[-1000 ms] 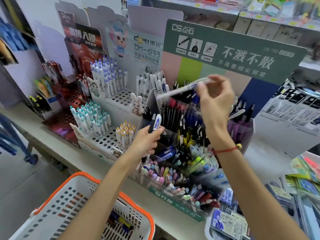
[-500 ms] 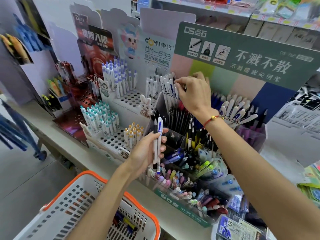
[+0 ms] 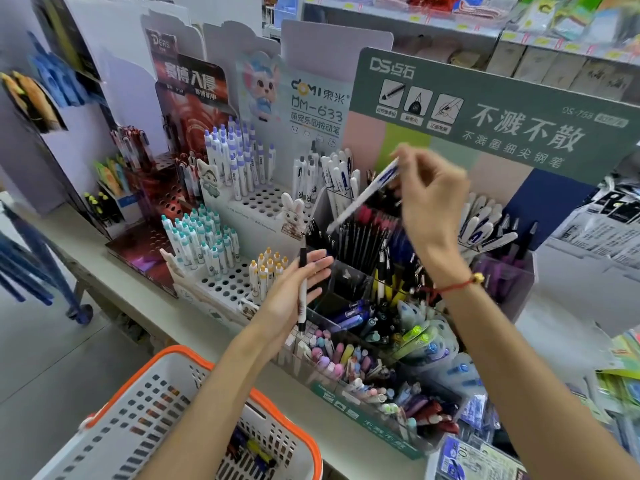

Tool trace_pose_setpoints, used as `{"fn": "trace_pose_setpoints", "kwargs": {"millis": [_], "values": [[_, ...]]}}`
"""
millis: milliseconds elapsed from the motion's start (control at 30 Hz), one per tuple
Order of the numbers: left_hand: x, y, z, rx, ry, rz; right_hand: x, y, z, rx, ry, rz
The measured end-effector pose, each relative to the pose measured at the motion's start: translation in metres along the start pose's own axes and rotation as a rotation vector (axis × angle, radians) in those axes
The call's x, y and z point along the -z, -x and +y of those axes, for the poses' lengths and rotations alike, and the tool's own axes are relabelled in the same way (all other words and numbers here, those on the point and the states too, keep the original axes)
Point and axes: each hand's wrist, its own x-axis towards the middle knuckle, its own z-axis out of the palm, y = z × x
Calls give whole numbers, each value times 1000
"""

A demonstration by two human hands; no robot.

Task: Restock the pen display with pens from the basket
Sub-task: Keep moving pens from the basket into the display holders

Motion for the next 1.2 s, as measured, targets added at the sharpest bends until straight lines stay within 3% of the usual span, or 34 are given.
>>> {"fn": "trace_pose_setpoints", "kwargs": {"millis": [100,267,333,467,600,667,733,900,1100,1200], "values": [[5,1,0,39,198,22,-4,-30,6,137,89,254],[9,1,-1,38,209,-32,-23,-46,16,265,170,287],[11,2,0,44,207,-57,-30,-49,19,287,247,175],[13,5,0,38,185,-79,-44,-38,34,209,547,-209],[12,8,1,37,115,-50,-42,-35,33,167,726,-324],[11,8,1,12,56,-34,-32,-29,25,181,666,-261],[5,8,2,-36,-91,-37,-17,-7,13,148,452,-182],[-25,11,-3,-164,-435,-123,17,78,12,-216,125,-471],[-53,11,-27,-208,-452,-239,61,108,33,-392,-87,-232],[-54,6,-38,-311,-725,-173,88,101,39,-351,-61,5]]}}
